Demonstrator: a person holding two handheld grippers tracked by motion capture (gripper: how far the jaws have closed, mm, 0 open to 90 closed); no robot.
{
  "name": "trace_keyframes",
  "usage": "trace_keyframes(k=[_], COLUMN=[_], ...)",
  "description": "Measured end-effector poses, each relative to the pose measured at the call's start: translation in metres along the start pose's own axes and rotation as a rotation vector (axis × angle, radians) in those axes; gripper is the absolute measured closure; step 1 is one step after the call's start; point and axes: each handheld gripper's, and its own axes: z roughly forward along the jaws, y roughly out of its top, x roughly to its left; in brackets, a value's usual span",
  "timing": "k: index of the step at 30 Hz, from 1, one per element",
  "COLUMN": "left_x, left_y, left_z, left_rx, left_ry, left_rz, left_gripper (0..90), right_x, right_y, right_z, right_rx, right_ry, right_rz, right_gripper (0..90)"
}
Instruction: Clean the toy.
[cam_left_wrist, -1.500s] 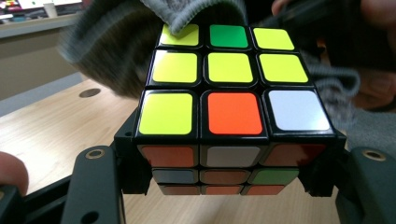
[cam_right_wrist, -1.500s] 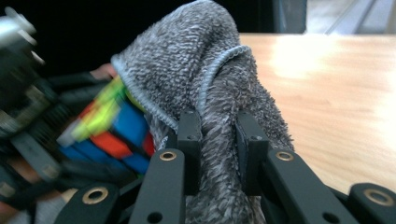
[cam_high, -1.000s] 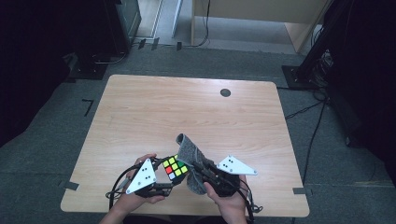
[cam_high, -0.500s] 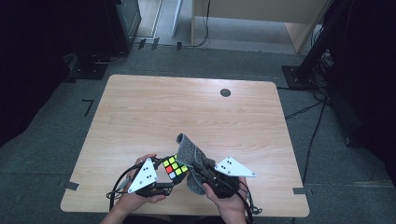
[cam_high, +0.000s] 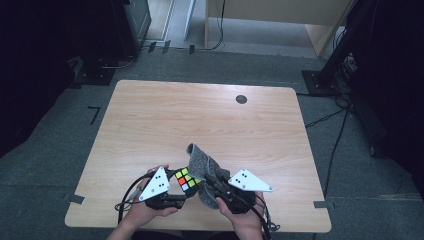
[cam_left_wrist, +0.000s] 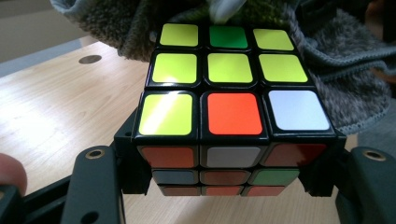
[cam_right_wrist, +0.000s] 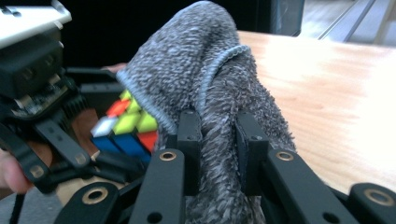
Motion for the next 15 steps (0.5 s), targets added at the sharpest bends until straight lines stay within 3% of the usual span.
trace_keyframes(k=[4,8,10,11,13,15], left_x=[-0.001,0.004,0.006,0.005,0.000,-0.002], left_y=[0.003,0.005,0.003,0.000,-0.001,0.002], left_z=[-0.002,-0.008,-0.005,-0.001,0.002,0.001], left_rx=[-0.012,-0.051,-0.036,0.001,0.028,0.008], left_ry=[0.004,-0.012,-0.012,-0.008,0.005,-0.003], left_rz=[0.006,-0.032,-0.043,-0.027,0.006,0.005], left_gripper=[33.9,33.9,33.9,33.8,33.9,33.9], right_x=[-0.001,-0.006,-0.003,-0.002,0.001,0.000], right_y=[-0.004,-0.010,-0.006,-0.004,0.000,0.000], right_z=[0.003,0.009,0.005,0.003,-0.001,-0.001], right_rx=[0.003,0.039,0.026,0.012,-0.010,-0.010], right_ry=[-0.013,-0.020,-0.012,-0.002,0.006,0.004], right_rz=[0.001,0.017,0.004,0.004,-0.006,0.008], right_gripper=[75.8,75.8,75.7,75.7,75.6,75.7])
